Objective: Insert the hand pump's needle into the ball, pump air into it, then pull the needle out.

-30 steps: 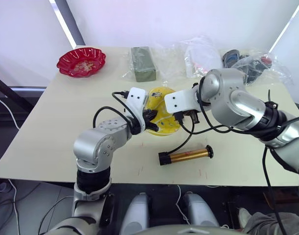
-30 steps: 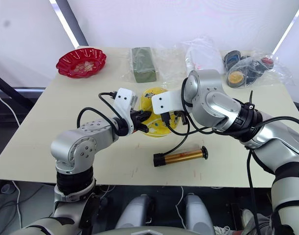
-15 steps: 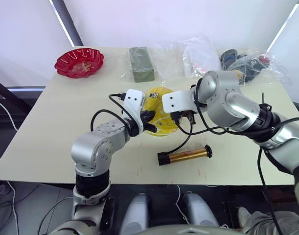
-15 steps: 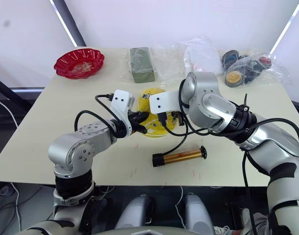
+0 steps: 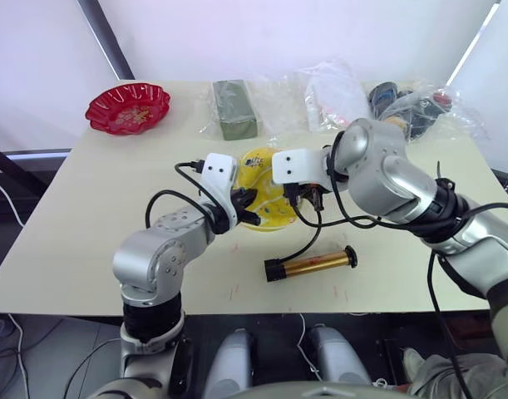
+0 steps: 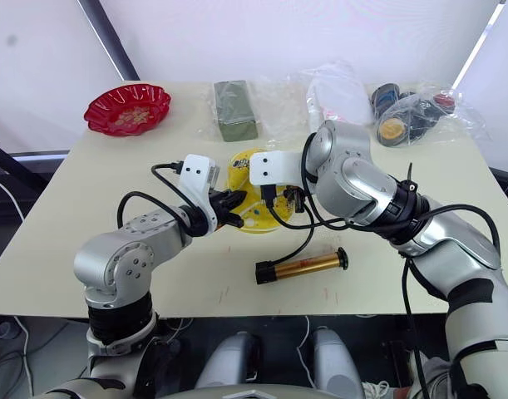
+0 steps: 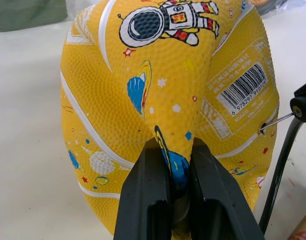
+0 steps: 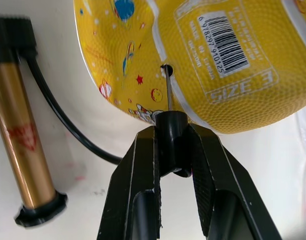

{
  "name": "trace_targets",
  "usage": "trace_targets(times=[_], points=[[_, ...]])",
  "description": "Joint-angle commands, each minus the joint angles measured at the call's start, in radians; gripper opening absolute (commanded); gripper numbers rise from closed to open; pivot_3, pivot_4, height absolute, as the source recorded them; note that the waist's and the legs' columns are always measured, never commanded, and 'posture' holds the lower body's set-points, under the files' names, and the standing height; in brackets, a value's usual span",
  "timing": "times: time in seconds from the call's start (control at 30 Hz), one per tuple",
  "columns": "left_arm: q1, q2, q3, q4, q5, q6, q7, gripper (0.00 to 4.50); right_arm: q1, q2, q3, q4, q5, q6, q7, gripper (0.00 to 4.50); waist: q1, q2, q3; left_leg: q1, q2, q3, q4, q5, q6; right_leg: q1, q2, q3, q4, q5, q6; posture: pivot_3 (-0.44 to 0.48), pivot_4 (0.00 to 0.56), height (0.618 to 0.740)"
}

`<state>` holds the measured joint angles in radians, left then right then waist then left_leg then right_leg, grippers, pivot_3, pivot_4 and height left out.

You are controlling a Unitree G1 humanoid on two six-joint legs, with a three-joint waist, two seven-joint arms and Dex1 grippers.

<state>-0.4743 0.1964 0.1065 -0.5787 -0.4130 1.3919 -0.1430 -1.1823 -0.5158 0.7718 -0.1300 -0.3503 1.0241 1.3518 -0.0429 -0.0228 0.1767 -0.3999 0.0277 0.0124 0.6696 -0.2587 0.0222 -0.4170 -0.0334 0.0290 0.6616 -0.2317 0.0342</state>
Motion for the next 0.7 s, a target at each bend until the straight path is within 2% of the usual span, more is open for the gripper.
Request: trace_targets(times=[0.03,0.43,0.7], points=[[-0.013,-0.026,-0.034,-0.053,-0.038,0.007,-0.022,0.0,-0.001,0.057,-0.023,-0.062,0.063,0.003,-0.012,0.3,0.0,0.0,0.0,0.0,0.0,0.0,0.0,0.0,0.0,0.0,0.0,0.0,0.0,0.0,0.0,0.0,0.15,0.74],[-0.012,-0.005,-0.019,-0.033,-0.015,0.007,-0.013,0.0,0.023,-0.043,-0.042,-0.125,0.119,0.077,-0.028,0.3,0.003,0.0,0.0,0.0,0.0,0.0,-0.001,0.0,0.0,0.0,-0.001,0.0,0.0,0.0,0.0,0.0,0.15,0.74],[-0.027,-0.005,-0.025,-0.024,-0.001,0.004,0.002,0.0,0.013,-0.11,0.001,-0.123,0.128,0.098,-0.066,0.3,0.009,0.0,0.0,-0.002,-0.001,-0.002,-0.001,0.0,0.0,0.0,-0.002,-0.002,-0.002,0.0,0.0,0.0,0.15,0.74]])
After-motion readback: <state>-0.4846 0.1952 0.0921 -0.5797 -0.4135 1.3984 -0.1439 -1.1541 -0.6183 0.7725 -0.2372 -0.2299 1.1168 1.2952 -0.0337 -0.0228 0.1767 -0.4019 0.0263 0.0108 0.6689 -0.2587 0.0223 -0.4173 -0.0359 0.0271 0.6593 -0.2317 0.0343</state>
